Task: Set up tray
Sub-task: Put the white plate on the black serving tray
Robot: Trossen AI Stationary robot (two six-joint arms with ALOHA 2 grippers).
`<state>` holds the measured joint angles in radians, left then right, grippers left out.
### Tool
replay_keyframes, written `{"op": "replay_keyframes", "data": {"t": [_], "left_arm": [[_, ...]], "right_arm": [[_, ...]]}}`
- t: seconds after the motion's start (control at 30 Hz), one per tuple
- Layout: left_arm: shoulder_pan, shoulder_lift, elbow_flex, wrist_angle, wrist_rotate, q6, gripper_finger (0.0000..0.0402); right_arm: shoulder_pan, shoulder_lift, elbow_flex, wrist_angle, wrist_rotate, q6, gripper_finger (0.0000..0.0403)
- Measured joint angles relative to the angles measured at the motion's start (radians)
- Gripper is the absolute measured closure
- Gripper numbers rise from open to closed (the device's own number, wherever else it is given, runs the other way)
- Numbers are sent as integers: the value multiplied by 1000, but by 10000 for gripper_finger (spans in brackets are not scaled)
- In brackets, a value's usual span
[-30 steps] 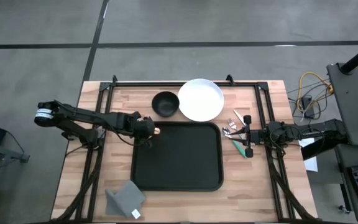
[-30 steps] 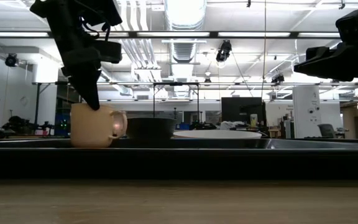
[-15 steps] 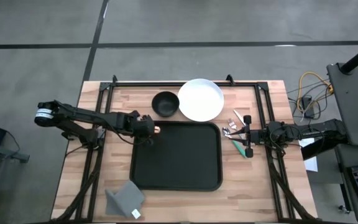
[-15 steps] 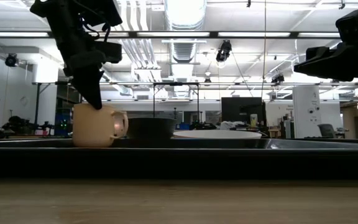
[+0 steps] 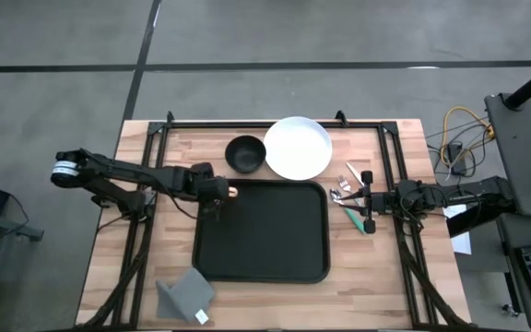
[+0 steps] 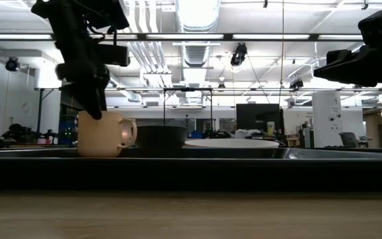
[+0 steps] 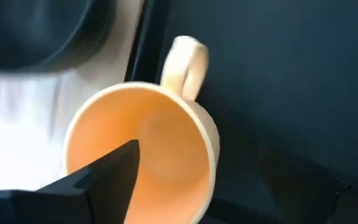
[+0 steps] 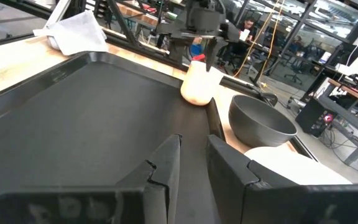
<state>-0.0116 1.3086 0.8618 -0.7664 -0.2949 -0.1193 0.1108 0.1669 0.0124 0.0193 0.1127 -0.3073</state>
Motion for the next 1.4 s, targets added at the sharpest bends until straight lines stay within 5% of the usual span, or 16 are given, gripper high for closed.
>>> {"op": "replay_keyframes", "data": {"t": [0.13, 0.43, 0.53, 0.73, 0.97, 1.4], "left_arm": [[-1, -5, 37, -22, 5, 38, 87], [-30, -14, 211, -133, 9, -136, 86], [-56, -50, 202, -23, 5, -83, 86], [-131, -213, 18, 370, 47, 112, 86], [-124, -431, -276, 783, 290, 192, 86], [-114, -755, -518, 876, 294, 191, 86]], "right_arm": [[0, 0, 0, 0, 0, 0, 335], [0, 0, 0, 0, 0, 0, 335], [0, 0, 0, 0, 0, 0, 335], [0, 0, 0, 0, 0, 0, 335], [0, 0, 0, 0, 0, 0, 335], [0, 0, 0, 0, 0, 0, 335]]}}
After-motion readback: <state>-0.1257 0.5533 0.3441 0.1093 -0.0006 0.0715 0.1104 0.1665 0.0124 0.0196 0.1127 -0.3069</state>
